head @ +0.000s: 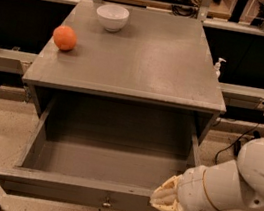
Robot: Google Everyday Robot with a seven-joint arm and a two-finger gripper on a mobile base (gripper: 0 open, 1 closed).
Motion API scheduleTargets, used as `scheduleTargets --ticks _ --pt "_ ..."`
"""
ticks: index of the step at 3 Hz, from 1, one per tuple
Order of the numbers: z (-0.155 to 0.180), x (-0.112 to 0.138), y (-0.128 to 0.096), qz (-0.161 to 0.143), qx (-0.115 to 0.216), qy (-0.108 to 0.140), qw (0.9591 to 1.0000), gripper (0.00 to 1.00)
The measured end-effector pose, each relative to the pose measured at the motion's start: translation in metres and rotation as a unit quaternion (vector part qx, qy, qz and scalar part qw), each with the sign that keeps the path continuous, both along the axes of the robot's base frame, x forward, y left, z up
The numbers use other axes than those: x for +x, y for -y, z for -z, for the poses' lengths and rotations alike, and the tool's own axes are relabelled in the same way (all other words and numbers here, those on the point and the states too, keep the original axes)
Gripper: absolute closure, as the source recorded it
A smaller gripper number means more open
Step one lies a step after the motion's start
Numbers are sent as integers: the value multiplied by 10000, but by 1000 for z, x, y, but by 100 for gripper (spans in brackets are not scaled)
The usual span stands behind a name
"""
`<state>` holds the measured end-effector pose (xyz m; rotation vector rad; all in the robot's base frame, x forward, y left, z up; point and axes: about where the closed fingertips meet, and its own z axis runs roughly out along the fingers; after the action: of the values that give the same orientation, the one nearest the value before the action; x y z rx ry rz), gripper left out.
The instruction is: Close top drawer
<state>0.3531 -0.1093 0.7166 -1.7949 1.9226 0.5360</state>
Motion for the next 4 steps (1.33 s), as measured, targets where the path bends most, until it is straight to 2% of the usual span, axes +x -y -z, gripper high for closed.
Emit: scheduleTargets --ticks 1,2,4 --pt "20 -19 -7 214 -167 40 9996 100" --pt "44 -28 -14 484 -541 118 9973 100" --pt "59 -10 -24 754 -754 234 9940 100"
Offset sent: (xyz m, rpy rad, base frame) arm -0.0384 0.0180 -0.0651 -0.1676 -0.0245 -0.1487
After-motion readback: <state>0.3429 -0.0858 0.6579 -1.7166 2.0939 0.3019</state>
